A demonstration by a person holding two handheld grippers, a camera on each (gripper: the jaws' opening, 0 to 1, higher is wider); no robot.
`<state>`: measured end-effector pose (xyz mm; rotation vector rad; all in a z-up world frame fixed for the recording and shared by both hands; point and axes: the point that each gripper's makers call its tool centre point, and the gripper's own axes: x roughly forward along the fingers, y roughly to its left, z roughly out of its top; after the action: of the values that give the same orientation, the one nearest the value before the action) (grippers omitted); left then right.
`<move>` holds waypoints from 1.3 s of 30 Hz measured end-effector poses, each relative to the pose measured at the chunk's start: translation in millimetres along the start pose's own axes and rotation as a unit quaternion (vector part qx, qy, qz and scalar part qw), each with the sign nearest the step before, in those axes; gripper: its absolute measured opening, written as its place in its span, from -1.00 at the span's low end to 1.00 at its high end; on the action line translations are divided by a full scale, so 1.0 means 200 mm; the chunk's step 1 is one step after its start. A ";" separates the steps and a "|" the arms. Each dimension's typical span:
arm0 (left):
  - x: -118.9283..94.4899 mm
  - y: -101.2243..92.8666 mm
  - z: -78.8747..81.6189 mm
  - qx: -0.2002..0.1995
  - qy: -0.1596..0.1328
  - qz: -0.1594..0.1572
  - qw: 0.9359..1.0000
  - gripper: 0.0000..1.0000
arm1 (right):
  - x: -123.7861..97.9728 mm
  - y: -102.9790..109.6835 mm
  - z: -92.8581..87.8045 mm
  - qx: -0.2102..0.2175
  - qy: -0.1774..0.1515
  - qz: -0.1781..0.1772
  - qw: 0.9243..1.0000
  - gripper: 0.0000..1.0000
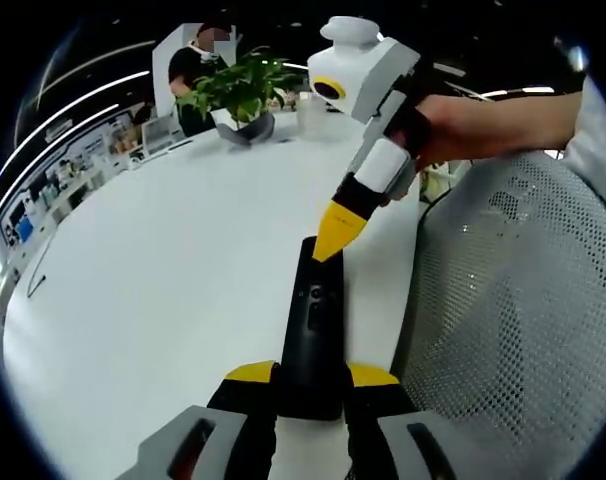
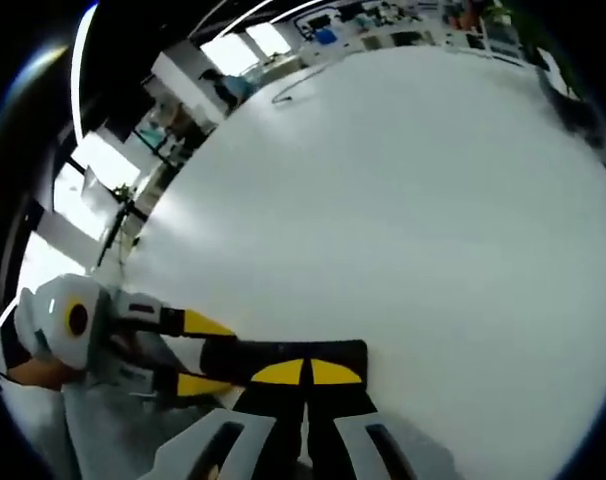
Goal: Press the specified remote control buttons in sequence, fully releasing each button before pressing the next.
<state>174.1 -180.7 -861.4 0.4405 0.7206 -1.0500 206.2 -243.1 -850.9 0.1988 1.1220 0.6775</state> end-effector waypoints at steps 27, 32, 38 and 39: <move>0.00 0.00 0.00 0.002 -0.005 0.000 1.000 -0.51 | -0.01 0.00 0.01 0.063 0.000 0.022 0.998 -1.00; 0.00 -0.02 0.01 0.008 -0.005 -0.006 1.000 -0.51 | 0.00 0.02 0.02 0.073 -0.004 0.034 0.997 -1.00; 0.01 -0.03 0.01 0.013 -0.006 -0.011 1.000 -0.52 | 0.01 0.02 0.02 0.061 -0.001 0.033 0.998 -1.00; 0.01 -0.03 0.01 0.015 -0.006 -0.012 1.000 -0.52 | 0.01 0.03 0.02 0.060 -0.001 0.034 0.998 -1.00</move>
<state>169.2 -186.1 -861.1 0.4525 0.7016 -1.0860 207.6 -236.6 -847.8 0.3401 1.1597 0.6706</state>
